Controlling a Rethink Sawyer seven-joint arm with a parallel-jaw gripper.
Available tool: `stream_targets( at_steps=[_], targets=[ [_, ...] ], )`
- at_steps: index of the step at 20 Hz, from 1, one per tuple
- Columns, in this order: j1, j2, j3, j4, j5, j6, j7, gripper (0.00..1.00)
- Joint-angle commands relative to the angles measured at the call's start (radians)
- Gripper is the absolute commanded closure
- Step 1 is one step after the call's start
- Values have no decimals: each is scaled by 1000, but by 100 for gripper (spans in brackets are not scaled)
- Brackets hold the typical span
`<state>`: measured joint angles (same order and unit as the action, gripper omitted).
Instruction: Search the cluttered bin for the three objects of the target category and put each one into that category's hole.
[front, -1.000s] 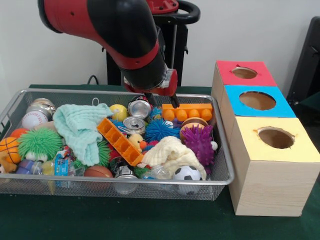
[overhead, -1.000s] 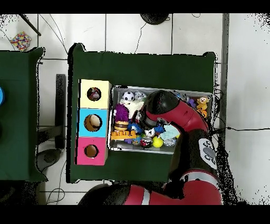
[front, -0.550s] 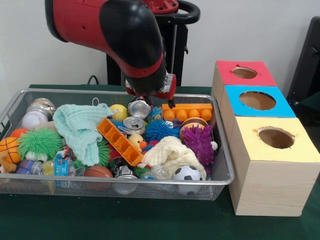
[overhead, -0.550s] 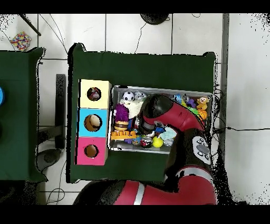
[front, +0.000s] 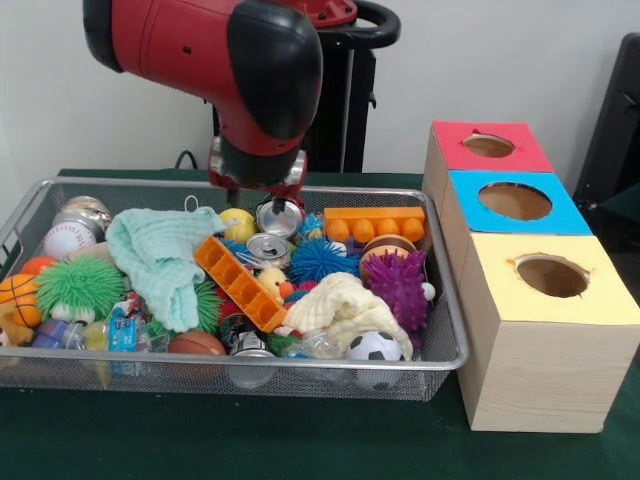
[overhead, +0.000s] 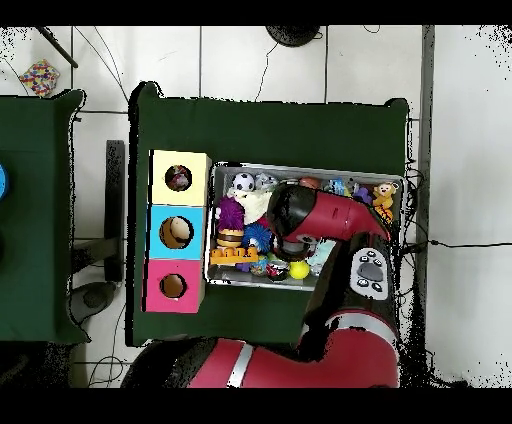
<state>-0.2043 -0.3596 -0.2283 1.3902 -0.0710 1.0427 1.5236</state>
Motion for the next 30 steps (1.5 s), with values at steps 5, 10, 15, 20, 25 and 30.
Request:
stream_targets(
  at_steps=[5,10,15,20,25,30],
  targets=[
    [19,9,-22,-195,-245,-92,-12,0],
    [-20,-16,53,-171,-215,-120,-25,0],
    [-49,-26,101,-144,-170,-146,-12,0],
    [-64,-20,134,-151,-173,-136,-34,0],
    [-49,-9,102,-182,-221,-91,-44,0],
    [-27,16,64,-219,-261,-61,-41,0]
  ],
)
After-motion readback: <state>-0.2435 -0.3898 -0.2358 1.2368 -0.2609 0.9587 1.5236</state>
